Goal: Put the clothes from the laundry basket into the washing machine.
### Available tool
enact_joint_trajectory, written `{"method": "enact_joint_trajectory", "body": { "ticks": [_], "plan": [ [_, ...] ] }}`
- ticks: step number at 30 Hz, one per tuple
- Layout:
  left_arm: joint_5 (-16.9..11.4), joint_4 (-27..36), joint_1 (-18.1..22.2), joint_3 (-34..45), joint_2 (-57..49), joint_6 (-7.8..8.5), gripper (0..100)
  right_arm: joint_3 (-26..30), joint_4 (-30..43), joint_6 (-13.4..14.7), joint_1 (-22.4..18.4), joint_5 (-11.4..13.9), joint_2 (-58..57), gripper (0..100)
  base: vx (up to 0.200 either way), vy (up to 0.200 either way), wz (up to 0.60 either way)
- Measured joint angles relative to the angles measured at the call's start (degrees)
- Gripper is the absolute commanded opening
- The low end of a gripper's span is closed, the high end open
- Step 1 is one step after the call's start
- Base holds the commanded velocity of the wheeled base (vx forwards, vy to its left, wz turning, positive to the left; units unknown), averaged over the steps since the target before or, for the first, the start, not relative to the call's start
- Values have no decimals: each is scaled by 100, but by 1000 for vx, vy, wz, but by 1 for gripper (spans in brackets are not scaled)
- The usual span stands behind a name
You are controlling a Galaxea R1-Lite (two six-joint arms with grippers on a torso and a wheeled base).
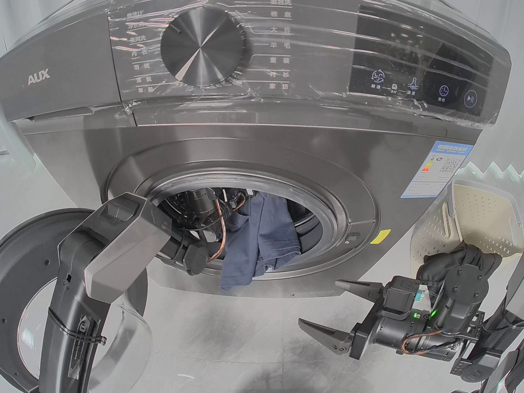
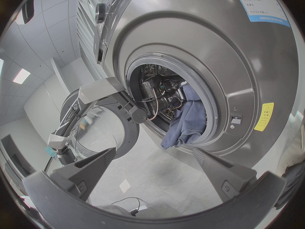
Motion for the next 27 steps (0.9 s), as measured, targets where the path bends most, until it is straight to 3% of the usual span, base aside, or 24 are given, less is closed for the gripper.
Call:
{"method": "enact_joint_trajectory", "body": {
  "ticks": [7,12,17,21,27],
  "plan": [
    [-98,405,-82,894,-310,-345,100,0,0,-2,0,2,5,100,0,0,0],
    [-379,755,-239,1977,-830,-435,100,-6,0,-2,-6,0,15,100,0,0,0],
    [-586,944,-440,2523,-1195,-440,100,-6,-1,4,6,0,35,100,0,0,0],
    [-694,1013,-601,2865,-1409,-317,100,-9,-1,11,50,-2,59,100,0,0,0],
    [-701,1007,-631,3143,-1429,68,100,-9,0,15,69,-2,77,100,0,0,0]
  ]
}}
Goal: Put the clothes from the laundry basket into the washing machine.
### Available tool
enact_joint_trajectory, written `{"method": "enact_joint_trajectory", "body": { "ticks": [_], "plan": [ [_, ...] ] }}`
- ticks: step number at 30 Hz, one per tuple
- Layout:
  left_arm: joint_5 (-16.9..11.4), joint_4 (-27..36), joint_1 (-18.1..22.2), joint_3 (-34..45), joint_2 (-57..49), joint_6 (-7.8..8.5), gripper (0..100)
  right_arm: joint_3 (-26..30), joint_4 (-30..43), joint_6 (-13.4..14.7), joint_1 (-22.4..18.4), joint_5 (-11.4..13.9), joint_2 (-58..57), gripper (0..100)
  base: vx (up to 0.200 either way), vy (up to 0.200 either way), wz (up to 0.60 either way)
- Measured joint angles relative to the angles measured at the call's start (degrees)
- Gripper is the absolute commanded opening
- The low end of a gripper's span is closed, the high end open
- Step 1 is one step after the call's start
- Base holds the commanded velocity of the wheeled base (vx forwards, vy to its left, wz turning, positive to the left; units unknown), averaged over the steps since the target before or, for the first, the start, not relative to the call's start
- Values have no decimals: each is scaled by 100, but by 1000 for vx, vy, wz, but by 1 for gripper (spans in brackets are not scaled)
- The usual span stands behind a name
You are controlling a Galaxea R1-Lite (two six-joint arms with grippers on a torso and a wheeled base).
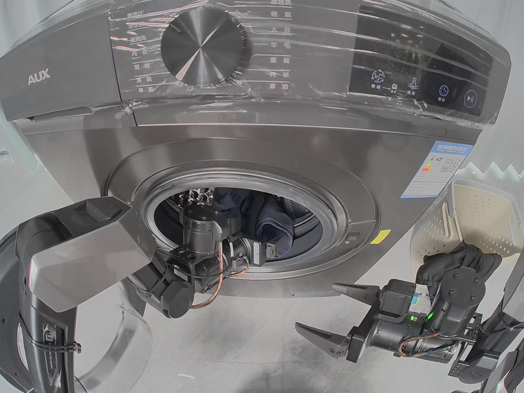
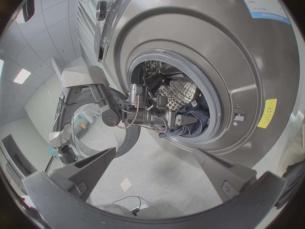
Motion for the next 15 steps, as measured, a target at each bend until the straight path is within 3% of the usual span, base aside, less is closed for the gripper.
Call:
{"method": "enact_joint_trajectory", "body": {
  "ticks": [4,15],
  "plan": [
    [0,-44,9,56,111,118,100,0,0,5,29,-2,6,100,0,0,0],
    [46,22,50,-302,455,107,100,-33,-1,7,49,2,9,100,0,0,0]
  ]
}}
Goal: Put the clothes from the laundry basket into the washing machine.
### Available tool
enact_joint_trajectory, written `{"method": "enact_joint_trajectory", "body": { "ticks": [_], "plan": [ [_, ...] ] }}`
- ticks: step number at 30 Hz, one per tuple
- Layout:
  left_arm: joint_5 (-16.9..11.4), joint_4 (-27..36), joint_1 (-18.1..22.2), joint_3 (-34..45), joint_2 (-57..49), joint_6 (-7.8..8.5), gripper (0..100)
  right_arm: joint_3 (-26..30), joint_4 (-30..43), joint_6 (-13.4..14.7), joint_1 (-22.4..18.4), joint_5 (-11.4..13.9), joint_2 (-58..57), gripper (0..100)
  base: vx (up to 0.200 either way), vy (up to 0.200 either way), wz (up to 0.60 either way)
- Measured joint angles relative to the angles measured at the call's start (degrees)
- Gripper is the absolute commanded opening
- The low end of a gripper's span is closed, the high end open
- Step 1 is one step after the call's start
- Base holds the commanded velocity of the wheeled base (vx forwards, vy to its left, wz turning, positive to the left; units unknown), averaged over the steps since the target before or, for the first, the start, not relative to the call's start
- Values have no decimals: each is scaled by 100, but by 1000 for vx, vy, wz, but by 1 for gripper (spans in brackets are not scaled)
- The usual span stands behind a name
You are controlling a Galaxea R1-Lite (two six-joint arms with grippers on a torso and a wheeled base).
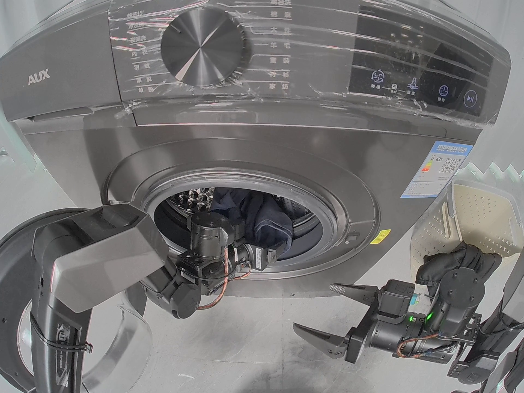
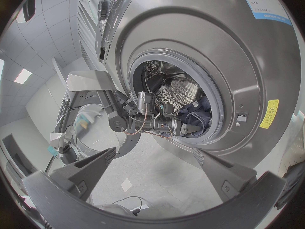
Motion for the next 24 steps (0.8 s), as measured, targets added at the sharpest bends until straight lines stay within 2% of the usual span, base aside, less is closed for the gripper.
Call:
{"method": "enact_joint_trajectory", "body": {
  "ticks": [1,2,15,24],
  "plan": [
    [2,2,2,-11,4,-6,100,-9,1,0,-2,-2,0,100,0,0,0],
    [5,-5,9,-12,9,-13,0,-22,0,2,-2,0,0,100,0,0,0],
    [91,-71,20,-321,67,-41,0,-69,-10,15,-2,-7,46,100,0,0,0],
    [502,-372,193,-1647,351,-132,0,-100,-10,15,-2,-5,67,100,0,0,0]
  ]
}}
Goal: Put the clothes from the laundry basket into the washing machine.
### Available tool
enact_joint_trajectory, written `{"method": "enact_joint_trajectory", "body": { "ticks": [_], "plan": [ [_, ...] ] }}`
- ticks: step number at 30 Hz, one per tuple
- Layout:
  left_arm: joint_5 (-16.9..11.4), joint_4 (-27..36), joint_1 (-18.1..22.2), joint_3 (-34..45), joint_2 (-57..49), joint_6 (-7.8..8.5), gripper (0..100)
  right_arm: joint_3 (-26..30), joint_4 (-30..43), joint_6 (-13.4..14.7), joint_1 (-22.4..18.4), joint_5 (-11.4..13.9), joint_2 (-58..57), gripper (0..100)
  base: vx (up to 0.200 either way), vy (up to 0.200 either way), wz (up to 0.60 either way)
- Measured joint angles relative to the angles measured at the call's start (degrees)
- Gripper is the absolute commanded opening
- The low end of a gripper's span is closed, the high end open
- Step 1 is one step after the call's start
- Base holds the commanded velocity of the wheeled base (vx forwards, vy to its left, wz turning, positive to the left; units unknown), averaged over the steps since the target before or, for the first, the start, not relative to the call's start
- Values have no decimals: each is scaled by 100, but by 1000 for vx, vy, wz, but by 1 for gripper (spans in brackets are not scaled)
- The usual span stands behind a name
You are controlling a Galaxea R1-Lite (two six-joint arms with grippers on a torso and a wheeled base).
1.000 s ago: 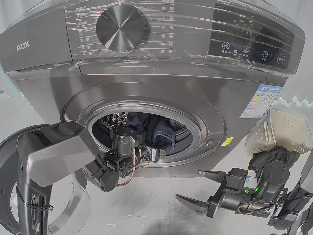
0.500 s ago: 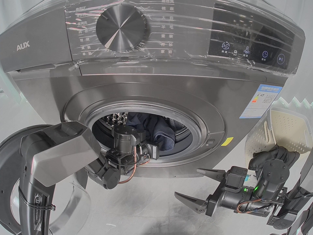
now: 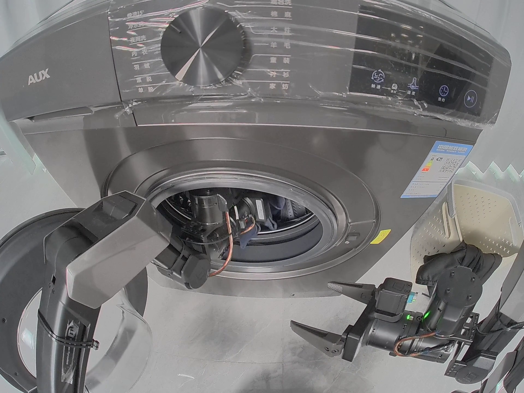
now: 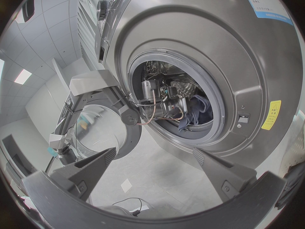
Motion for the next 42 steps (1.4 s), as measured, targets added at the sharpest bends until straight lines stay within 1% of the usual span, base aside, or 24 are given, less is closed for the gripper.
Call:
{"method": "enact_joint_trajectory", "body": {
  "ticks": [11,16,17,21,24,27,36,42],
  "plan": [
    [299,-193,279,-1688,575,-33,0,-33,0,-1,-2,2,5,100,0,0,0],
    [440,-200,310,-2196,857,-35,0,-33,0,-1,-16,5,5,100,0,0,0],
    [449,-197,310,-2238,895,-35,100,-30,2,-1,-16,5,5,100,0,0,0],
    [451,-211,315,-2287,978,-61,100,-27,0,-1,-20,5,5,100,0,0,0],
    [453,-206,296,-2155,986,-169,100,-24,0,0,-20,5,5,100,0,0,0],
    [451,-200,263,-1898,947,-224,100,-16,0,-1,-16,5,5,100,0,0,0],
    [391,-215,102,-1003,664,-224,100,0,2,-1,-26,5,5,100,0,0,0],
    [345,-217,-18,-132,355,-184,100,13,7,-4,-46,11,-1,100,0,0,0]
  ]
}}
